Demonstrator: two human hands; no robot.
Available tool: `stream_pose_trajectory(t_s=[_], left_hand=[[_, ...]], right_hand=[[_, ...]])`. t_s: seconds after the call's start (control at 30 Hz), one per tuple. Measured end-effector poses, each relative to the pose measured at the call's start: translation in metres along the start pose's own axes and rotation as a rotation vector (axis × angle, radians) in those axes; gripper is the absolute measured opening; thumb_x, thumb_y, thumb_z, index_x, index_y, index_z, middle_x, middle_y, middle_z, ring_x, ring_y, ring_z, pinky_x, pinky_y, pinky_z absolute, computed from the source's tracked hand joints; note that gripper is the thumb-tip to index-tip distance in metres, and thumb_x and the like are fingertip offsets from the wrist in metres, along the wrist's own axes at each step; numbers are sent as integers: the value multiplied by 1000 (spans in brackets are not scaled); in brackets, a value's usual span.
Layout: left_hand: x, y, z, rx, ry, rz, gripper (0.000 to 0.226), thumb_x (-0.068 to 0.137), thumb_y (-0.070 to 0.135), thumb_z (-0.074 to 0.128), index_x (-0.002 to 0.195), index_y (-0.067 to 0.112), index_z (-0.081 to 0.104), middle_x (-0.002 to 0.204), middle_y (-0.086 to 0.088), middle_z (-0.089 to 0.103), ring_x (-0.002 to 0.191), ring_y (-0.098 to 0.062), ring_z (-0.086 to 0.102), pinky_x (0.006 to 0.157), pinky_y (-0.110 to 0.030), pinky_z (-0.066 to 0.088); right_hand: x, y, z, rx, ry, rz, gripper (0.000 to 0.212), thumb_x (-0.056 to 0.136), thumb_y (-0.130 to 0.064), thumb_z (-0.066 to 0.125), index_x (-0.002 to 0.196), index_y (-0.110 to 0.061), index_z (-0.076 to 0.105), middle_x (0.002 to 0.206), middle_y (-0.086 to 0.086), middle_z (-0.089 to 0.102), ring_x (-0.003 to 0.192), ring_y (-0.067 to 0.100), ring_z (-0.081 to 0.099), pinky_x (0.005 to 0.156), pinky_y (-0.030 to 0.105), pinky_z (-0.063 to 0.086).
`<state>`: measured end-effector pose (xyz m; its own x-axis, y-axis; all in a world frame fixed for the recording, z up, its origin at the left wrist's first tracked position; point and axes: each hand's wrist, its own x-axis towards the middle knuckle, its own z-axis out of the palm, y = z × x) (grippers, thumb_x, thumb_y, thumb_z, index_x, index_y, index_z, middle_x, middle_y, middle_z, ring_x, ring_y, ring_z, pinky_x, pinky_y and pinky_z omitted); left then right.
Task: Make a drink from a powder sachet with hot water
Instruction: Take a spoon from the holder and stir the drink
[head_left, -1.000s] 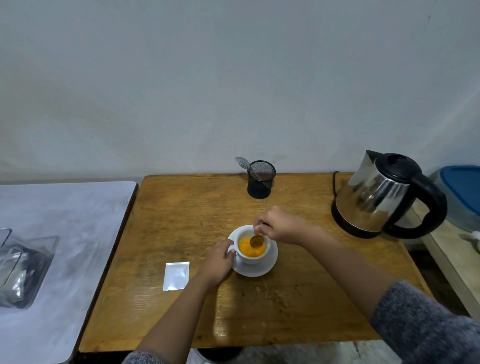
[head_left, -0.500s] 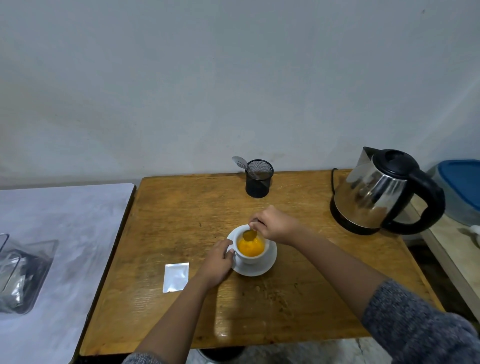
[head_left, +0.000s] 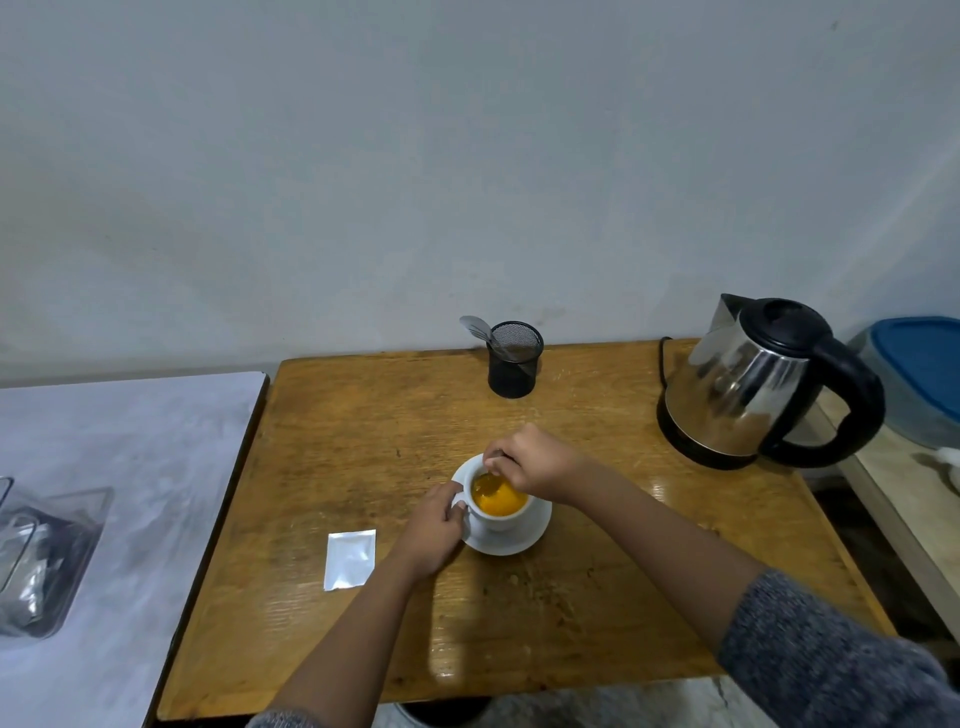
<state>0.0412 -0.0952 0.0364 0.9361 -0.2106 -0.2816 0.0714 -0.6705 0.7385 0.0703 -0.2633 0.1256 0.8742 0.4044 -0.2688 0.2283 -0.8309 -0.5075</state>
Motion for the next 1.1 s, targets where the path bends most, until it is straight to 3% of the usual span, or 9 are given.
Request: stream_pose_trajectory(t_s=[0.27,0.47,0.7,0.93,1.1], left_hand=[[0,2,-1,-35,-21,-36,33,95,19,41,127,15,47,134,-9,49,118,-23,46,98,-34,38],[3,5,-5,-48,-31,-22,27,94,13,42,119,11,53,124,-11,54,100,-17,47,84,-26,34],[2,4,-5,-66,-27,-19,24,94,14,43,115,14,54,120,-9,56,101,-20,50,83,-28,36],[2,6,-6,-71,-24,-20,25,94,14,44,116,14,56,116,-4,55,100,-16,48,84,-26,35],[0,4,-10,-44,-37,18,24,94,14,44,114,13,58,118,-8,58,99,-16,49,83,-25,34]], right_hand=[[-11,7,-6,-100,-28,24,31,98,-21,42,114,-7,64,110,12,67,95,24,62,84,40,53],[-13,2,2,-78,-88,-27,30,97,-18,42,101,-2,67,96,16,69,82,27,60,69,35,46],[-8,4,-2,-14,33,26,31,98,-22,43,116,-6,63,110,13,68,97,24,62,84,40,53],[-24,16,5,92,58,12,29,96,-22,46,108,-7,67,96,10,72,83,19,64,72,32,50],[-28,18,8,155,109,-32,24,93,-22,51,100,-9,71,93,8,72,83,20,65,74,40,54]])
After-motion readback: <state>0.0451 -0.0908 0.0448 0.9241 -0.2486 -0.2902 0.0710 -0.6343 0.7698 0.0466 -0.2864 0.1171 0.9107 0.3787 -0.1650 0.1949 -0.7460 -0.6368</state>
